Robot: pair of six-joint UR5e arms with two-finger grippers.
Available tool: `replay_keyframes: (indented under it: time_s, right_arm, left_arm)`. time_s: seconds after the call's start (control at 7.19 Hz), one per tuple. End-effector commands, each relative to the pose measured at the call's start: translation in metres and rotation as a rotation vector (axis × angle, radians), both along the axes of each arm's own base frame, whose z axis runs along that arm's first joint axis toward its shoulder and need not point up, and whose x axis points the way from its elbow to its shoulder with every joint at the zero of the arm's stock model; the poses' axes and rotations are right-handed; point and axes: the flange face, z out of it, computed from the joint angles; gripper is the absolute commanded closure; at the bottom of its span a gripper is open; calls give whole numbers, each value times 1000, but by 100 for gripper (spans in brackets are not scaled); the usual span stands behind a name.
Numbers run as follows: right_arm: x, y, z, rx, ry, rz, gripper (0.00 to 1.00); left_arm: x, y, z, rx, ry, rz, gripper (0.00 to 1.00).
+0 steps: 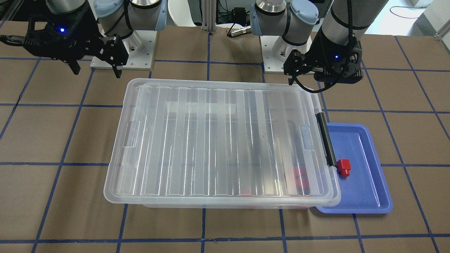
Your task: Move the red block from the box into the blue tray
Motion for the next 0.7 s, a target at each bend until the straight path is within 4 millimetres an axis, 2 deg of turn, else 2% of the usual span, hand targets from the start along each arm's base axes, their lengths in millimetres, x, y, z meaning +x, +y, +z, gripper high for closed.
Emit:
replay_keyframes:
  time_s: [0.0, 0.56]
  right_arm:
    - [1, 0, -1, 2, 0, 1, 0]
    - [1, 0, -1, 4, 1, 1, 0]
  left_arm:
    - [0, 0, 0, 1, 0, 1, 0]
    - [1, 1, 1, -1, -1, 2, 0]
